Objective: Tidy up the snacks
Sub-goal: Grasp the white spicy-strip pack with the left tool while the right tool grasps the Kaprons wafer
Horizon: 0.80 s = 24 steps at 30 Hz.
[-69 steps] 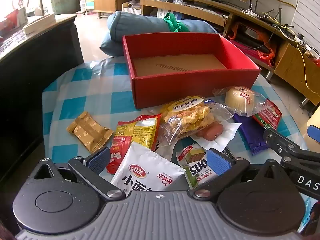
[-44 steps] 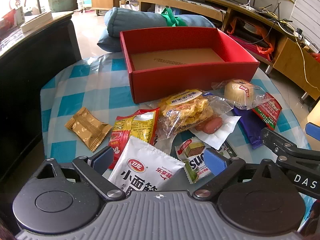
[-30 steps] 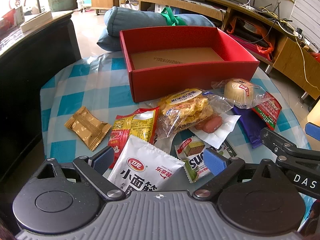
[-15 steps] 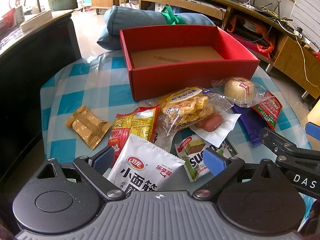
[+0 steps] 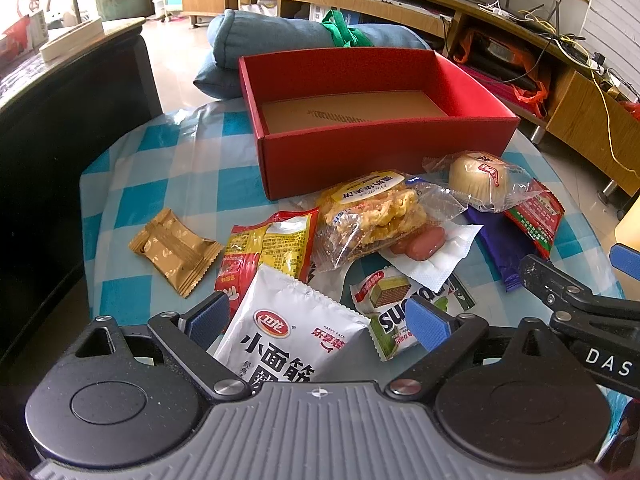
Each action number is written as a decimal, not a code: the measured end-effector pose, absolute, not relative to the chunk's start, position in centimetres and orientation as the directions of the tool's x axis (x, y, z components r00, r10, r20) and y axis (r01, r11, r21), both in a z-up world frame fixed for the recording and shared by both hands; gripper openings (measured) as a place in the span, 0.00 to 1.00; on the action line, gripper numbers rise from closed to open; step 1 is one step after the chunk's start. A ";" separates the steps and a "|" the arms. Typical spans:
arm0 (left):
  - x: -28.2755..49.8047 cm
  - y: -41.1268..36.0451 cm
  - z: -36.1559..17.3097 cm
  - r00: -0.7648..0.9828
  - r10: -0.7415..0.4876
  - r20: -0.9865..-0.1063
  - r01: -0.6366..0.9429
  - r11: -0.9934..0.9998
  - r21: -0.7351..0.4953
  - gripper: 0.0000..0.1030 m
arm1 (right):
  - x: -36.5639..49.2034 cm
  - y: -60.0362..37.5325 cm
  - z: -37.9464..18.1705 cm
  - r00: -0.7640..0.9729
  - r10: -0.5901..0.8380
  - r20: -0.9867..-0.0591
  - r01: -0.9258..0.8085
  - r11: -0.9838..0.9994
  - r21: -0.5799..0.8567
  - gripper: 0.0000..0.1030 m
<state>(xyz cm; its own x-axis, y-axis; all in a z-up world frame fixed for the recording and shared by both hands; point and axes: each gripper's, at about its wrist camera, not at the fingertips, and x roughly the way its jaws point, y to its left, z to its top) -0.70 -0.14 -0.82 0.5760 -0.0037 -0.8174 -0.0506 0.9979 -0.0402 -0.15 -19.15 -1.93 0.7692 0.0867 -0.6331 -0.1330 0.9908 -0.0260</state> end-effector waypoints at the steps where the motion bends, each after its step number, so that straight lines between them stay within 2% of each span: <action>1: -0.7 -0.1 -0.8 0.573 -0.005 -0.820 -0.049 0.998 -0.041 0.94 | -0.1 -19.1 -1.9 0.767 0.089 -0.636 -0.137 0.990 -0.027 1.00; 15: -1.1 2.3 -2.4 0.496 -0.029 -0.868 -0.027 0.998 -0.049 0.95 | 0.7 -17.7 -2.6 0.694 0.160 -0.702 -0.230 0.973 -0.006 1.00; 24: -1.3 2.0 -4.1 0.401 -0.083 -0.912 0.135 0.990 -0.031 0.96 | 2.0 -17.2 -3.5 0.632 0.210 -0.746 -0.298 0.954 0.015 1.00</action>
